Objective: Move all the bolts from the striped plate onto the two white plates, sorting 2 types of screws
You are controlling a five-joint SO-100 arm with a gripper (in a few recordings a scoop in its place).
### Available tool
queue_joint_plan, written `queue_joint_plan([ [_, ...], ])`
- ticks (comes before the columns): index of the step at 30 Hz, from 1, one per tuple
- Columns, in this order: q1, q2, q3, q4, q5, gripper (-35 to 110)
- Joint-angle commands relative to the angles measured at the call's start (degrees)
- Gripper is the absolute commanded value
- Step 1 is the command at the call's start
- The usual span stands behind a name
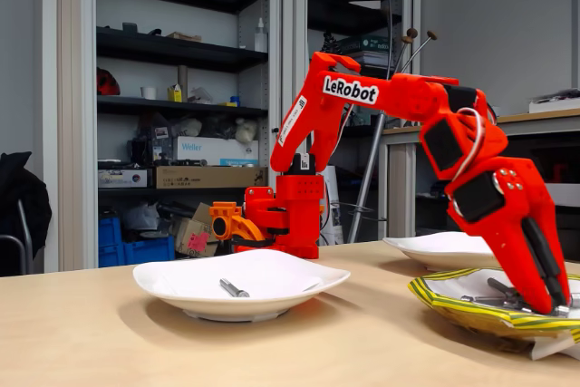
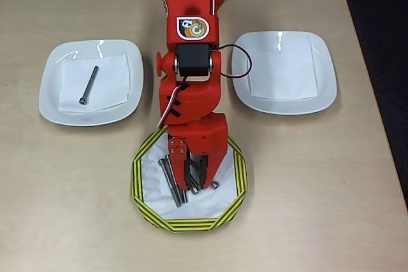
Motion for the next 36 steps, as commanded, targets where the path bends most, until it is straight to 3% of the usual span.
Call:
queue_joint_plan([
  [1,-1.41,-0.62,0.09,1.14,1.85,7],
  [15,0.26,-2.72,-8.26,8.88,-1.85,0],
  [26,2.55,-10.20,-42.89,38.41,-7.29,0],
  [31,1.05,-4.22,-37.00,39.02,-4.57,0],
  [36,-3.16,6.68,-20.30,35.16,1.76,0],
])
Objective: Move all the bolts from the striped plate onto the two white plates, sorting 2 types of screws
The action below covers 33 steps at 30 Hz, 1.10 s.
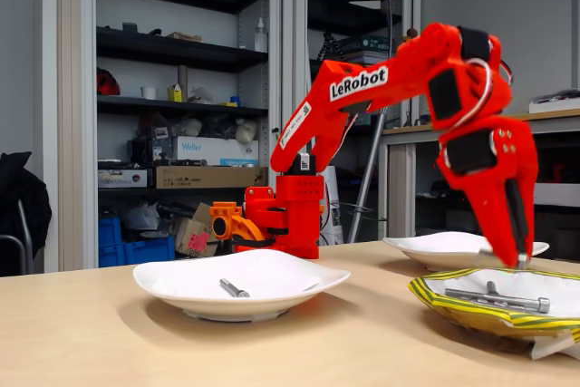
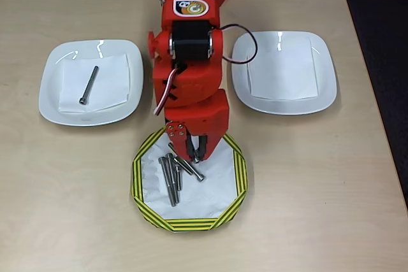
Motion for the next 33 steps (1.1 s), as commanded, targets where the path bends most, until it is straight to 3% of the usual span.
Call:
queue_joint_plan([
  [1,-4.04,11.25,11.87,-2.29,5.45,0],
  [11,-18.46,34.72,47.55,-16.44,27.07,0],
  [23,-38.41,52.03,66.36,-17.31,55.28,0],
  [28,-38.85,55.11,73.39,-24.96,53.53,15],
  [33,-36.56,55.28,75.15,-29.88,49.66,19],
])
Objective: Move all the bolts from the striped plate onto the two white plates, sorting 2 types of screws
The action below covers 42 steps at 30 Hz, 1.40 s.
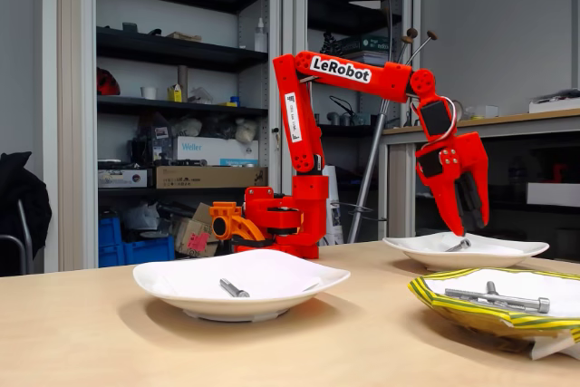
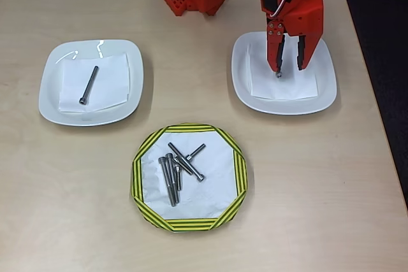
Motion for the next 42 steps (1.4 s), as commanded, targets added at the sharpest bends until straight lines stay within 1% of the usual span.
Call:
queue_joint_plan([
  [1,1.05,2.55,-0.18,-1.93,-1.85,19],
  [3,3.34,1.67,-1.85,-2.72,-5.54,19],
  [4,5.19,0.70,-3.34,-2.90,-9.32,18],
  [6,9.67,-1.67,-7.12,-3.25,-18.90,18],
  [10,19.16,-6.86,-15.64,-3.87,-41.13,15],
  [12,22.85,-9.23,-19.16,-3.87,-49.48,15],
  [13,24.61,-10.28,-20.48,-3.87,-52.29,15],
  [15,27.60,-12.13,-21.62,-5.27,-54.58,13],
  [18,30.67,-15.82,-23.38,-8.00,-53.09,13],
  [24,31.73,-22.41,-27.42,-3.16,-32.17,15],
  [29,31.64,-25.05,-31.90,2.02,-22.32,15],
  [35,32.70,-28.39,-34.72,3.87,-17.93,14],
  [42,36.21,-32.70,-39.29,7.91,-20.74,14],
])
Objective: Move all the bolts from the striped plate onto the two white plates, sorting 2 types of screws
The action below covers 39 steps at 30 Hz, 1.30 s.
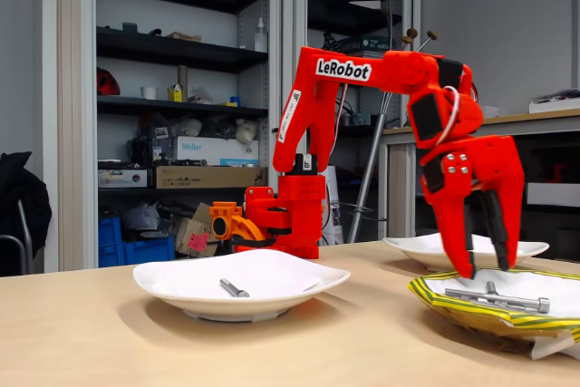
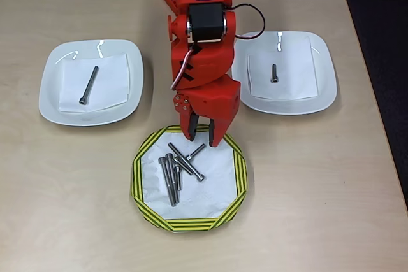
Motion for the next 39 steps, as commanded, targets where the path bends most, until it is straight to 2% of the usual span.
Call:
queue_joint_plan([
  [1,1.05,-1.23,-4.22,1.67,-1.58,14],
  [19,1.49,-14.41,-17.49,2.99,-0.70,8],
  [22,1.49,-14.77,-18.46,4.39,-0.53,0],
  [32,0.70,-15.73,-25.93,11.25,-3.87,0],
  [39,-2.81,-10.81,-27.16,15.91,-2.37,0],
])
